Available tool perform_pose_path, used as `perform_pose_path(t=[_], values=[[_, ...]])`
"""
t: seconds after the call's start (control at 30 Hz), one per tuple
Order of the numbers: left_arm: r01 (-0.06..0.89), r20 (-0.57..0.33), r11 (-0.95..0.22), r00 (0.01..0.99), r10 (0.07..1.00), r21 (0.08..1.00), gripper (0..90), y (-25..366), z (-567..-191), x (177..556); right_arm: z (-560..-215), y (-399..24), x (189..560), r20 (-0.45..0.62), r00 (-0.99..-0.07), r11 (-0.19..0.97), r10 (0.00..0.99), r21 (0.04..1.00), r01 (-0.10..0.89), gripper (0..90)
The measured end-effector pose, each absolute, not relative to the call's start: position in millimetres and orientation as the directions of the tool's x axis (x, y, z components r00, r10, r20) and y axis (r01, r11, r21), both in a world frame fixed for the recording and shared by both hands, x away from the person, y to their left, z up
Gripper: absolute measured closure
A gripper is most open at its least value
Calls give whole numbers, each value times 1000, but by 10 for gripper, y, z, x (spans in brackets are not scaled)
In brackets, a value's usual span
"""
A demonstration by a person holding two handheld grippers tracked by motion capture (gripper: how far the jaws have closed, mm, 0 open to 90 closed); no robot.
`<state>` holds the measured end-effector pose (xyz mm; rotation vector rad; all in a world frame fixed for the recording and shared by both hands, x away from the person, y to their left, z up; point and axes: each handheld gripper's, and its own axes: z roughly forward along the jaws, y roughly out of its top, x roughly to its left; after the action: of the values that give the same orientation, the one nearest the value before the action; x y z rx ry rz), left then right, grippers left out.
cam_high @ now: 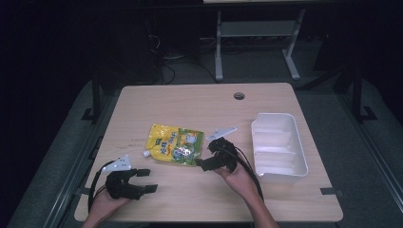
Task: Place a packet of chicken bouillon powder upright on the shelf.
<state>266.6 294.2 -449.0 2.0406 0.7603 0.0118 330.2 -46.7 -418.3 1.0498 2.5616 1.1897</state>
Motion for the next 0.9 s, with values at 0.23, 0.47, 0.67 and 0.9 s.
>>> perform_pose_path(t=[0.23, 0.47, 0.67, 0.9], values=[[494, -250, -391, 811, 528, 777, 232, 2952, -4468, 2700, -4226, -350, 3420, 139, -738, 449, 660, 715, 536, 236], [495, -223, -405, 801, 556, 769, 247, 2959, -4429, 2744, -4348, -277, 3527, 173, -746, 447, 644, 706, 549, 508], [523, -221, -377, 762, 608, 765, 271, 3000, -4384, 2828, -4432, -181, 3549, 159, -756, 477, 635, 689, 545, 617], [555, -223, -354, 721, 656, 753, 310, 3035, -4323, 2964, -4544, -120, 3543, 131, -766, 515, 629, 668, 537, 675]])
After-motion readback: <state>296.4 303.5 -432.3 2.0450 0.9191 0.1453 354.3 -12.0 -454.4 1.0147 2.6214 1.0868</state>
